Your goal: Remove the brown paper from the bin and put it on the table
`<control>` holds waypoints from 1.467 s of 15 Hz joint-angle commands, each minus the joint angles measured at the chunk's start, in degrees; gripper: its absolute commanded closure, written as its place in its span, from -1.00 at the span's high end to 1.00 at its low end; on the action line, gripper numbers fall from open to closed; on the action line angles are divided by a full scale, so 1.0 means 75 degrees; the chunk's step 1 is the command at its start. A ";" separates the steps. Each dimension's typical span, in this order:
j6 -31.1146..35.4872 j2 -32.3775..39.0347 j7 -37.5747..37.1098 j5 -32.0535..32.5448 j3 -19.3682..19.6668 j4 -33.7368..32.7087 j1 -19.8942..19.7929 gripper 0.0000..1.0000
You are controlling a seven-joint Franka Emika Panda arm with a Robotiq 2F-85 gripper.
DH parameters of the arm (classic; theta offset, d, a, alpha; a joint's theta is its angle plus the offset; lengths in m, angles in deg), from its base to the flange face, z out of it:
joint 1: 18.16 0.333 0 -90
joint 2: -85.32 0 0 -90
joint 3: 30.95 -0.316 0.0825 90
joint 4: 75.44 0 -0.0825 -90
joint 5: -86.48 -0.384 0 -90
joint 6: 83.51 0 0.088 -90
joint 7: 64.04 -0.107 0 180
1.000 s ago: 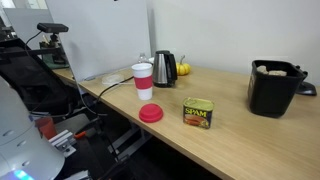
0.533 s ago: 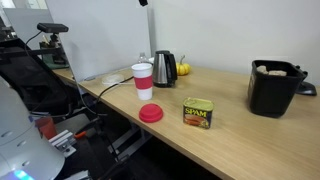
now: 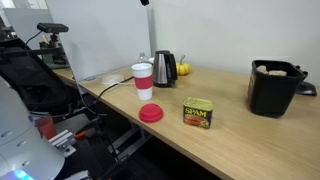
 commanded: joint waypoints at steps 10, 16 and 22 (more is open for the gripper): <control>0.1337 0.1001 -0.1516 0.0758 -0.0082 -0.0376 -0.0547 1.00; 0.3024 0.2637 -0.3464 0.2676 -0.0208 -0.0872 -0.1395 1.00; 0.3064 0.3619 -0.4992 0.4274 0.0522 -0.1416 -0.0959 1.00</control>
